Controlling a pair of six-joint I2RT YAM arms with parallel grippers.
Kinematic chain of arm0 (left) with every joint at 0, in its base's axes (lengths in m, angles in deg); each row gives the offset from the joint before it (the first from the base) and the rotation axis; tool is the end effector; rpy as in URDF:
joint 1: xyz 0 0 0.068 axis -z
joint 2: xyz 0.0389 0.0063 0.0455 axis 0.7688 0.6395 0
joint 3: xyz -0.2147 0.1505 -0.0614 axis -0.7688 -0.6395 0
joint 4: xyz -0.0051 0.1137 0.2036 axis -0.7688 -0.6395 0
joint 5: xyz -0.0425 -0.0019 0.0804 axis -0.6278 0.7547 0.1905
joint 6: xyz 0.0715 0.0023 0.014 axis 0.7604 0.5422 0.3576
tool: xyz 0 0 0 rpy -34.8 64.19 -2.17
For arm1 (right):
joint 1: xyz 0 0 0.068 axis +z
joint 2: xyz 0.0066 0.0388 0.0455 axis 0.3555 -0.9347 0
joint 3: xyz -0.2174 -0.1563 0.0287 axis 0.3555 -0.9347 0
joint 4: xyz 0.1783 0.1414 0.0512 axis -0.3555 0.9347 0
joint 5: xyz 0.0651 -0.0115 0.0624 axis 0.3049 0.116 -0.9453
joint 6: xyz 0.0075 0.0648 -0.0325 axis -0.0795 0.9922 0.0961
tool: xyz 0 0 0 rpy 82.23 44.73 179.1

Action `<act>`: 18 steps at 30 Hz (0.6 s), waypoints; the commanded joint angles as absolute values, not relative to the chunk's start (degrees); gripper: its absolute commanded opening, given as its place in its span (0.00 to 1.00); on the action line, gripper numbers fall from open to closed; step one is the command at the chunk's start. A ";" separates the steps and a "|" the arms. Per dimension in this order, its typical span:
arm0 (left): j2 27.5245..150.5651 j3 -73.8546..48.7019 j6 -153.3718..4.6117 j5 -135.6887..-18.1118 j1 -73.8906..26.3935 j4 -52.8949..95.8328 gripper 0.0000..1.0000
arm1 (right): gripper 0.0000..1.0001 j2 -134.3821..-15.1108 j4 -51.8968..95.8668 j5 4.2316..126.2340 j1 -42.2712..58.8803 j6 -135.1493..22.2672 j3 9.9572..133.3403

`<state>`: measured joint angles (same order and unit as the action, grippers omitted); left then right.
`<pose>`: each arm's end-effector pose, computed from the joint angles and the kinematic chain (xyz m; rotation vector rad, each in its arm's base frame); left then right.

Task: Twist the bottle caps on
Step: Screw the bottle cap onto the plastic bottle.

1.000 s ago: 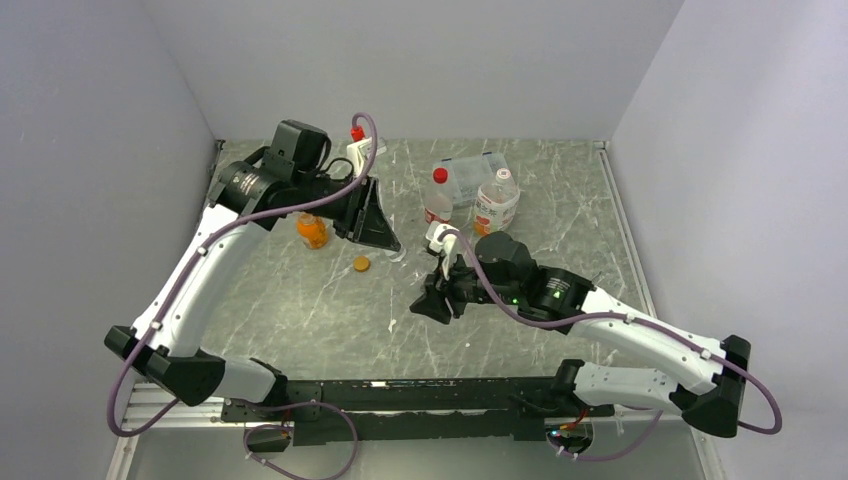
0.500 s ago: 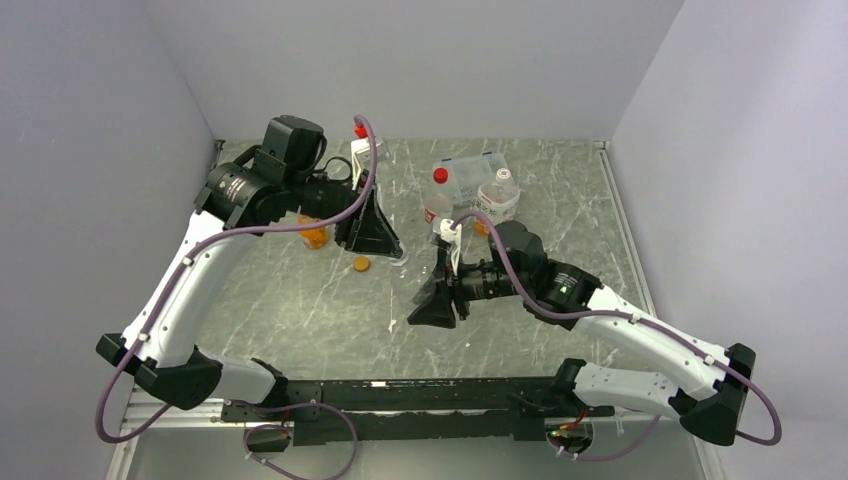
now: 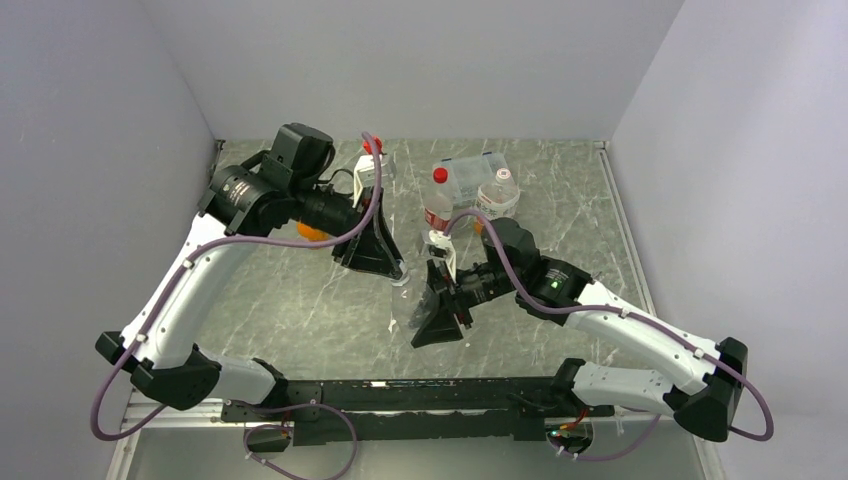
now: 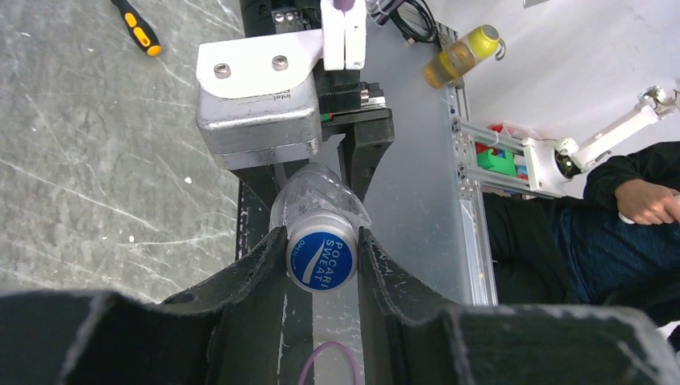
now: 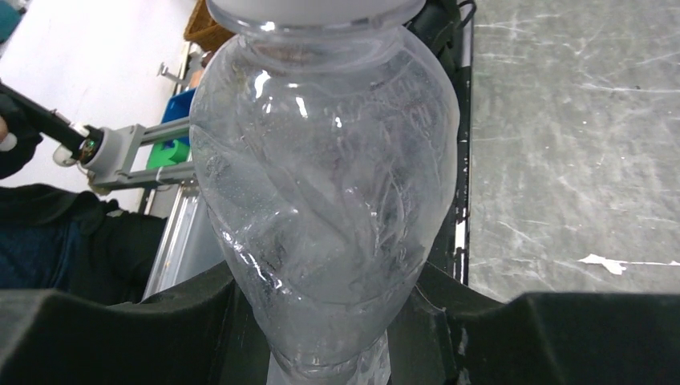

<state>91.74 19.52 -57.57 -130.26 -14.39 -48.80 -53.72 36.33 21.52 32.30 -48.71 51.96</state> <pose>0.1381 -0.1656 0.4480 1.3057 1.8364 -1.5085 0.0906 0.1996 0.3470 -1.3145 1.6705 1.6009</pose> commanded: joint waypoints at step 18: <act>91.86 18.05 -56.16 -115.94 -9.38 -59.33 0.10 | 0.30 -54.99 28.50 31.41 32.14 -57.15 62.10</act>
<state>90.54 18.82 -56.41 -121.81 -11.83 -51.94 -55.12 43.87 23.97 32.54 -54.52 53.92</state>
